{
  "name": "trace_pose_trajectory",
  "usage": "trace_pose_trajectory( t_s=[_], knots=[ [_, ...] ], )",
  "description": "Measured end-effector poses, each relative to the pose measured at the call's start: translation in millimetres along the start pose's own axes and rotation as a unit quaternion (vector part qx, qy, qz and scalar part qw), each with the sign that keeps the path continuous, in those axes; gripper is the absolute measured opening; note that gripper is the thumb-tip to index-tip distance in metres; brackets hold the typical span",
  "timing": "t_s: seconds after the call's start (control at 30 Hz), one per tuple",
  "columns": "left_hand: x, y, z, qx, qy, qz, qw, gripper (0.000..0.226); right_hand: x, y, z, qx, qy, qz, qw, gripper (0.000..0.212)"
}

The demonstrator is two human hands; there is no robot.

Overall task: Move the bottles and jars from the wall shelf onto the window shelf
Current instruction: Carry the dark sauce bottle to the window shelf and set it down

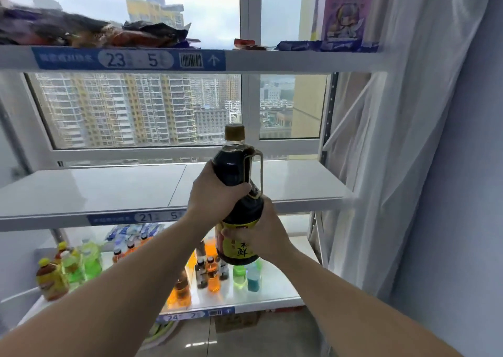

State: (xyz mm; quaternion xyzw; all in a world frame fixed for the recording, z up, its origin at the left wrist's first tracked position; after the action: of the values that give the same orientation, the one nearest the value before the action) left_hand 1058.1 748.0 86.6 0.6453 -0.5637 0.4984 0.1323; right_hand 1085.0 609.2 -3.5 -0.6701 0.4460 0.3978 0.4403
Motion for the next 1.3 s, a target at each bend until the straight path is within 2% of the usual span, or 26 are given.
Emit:
trace_pose_trajectory(
  t_s=[0.37,0.57,0.9,1.3],
  knots=[
    [-102.2,-204.5,-1.3,0.037,-0.010,-0.014,0.999,0.061,25.0,-215.0,97.5,-0.039,0.000,0.004,0.999,0.092],
    [-152.5,-285.2,4.9,0.038,-0.020,-0.020,0.999,0.063,45.2,-299.2,144.1,-0.063,-0.024,0.037,0.997,0.097],
    [-192.0,-335.8,21.0,0.053,-0.038,-0.027,0.997,0.062,73.6,-358.5,170.4,-0.086,-0.037,0.061,0.994,0.100],
    [-209.3,-332.0,15.9,0.047,-0.034,-0.047,0.997,0.067,79.8,-356.3,180.1,-0.097,-0.032,0.063,0.993,0.103]
  ],
)
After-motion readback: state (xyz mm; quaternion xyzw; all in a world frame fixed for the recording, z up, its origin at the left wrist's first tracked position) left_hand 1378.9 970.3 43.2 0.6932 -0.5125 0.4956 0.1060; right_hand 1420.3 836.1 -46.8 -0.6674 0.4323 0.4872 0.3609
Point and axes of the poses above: each hand's wrist, its own y-axis away from the middle knuckle, its own z-axis out of the palm, x = y × z, the point moved 5 cm from there along -y, towards the middle knuckle, and after that the axes turned 4 degrees about -y, right-handed, at the moved point
